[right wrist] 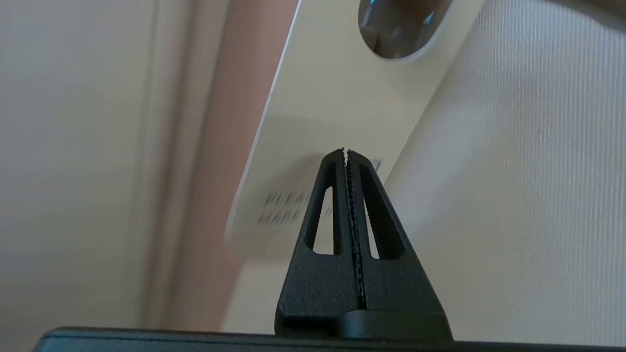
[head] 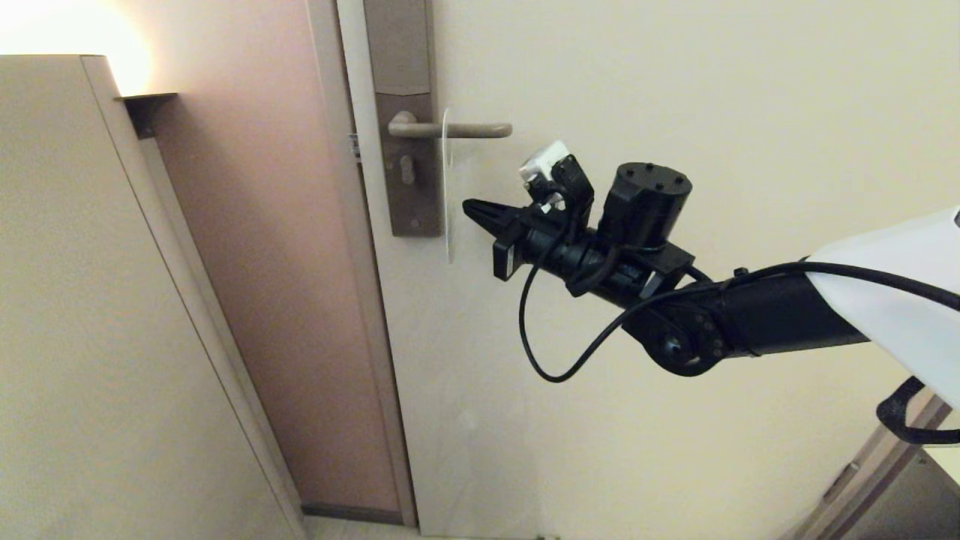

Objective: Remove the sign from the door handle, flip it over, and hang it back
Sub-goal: Hang the sign back with the other side facing out

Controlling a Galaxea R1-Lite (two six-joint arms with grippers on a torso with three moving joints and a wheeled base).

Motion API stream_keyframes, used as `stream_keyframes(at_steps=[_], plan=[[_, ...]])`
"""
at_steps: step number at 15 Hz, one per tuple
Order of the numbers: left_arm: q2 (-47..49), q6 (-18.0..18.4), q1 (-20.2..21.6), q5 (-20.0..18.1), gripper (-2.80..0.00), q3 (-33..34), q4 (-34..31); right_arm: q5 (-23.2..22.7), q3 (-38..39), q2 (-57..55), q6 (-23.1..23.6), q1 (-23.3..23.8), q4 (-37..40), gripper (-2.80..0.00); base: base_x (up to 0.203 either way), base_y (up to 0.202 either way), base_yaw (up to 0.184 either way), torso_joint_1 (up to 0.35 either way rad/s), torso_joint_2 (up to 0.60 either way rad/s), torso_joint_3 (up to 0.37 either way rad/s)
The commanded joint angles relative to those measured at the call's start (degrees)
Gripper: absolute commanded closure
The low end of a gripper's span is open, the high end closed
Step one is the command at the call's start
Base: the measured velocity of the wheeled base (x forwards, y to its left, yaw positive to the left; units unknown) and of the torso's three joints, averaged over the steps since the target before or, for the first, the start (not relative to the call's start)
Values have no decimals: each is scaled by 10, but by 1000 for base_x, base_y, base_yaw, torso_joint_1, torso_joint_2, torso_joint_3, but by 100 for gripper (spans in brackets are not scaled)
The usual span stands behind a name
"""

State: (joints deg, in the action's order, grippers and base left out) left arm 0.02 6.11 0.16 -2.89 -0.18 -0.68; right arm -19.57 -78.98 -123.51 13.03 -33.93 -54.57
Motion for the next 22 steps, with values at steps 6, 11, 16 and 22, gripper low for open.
stream_keyframes(at_steps=[6, 11, 16, 22], plan=[[0, 0, 0, 0, 0, 0, 0, 73, -127, -68, -3, -22, -3, 0, 0, 0, 0, 0, 0, 0], [0, 0, 0, 0, 0, 0, 0, 78, -133, -71, -3, -60, -3, 0, 0, 0, 0, 0, 0, 0], [0, 0, 0, 0, 0, 0, 0, 77, -131, -68, -4, -73, 0, 0, 0, 0, 0, 0, 0, 0], [0, 0, 0, 0, 0, 0, 0, 91, -146, -92, -4, -72, -2, 0, 0, 0, 0, 0, 0, 0]])
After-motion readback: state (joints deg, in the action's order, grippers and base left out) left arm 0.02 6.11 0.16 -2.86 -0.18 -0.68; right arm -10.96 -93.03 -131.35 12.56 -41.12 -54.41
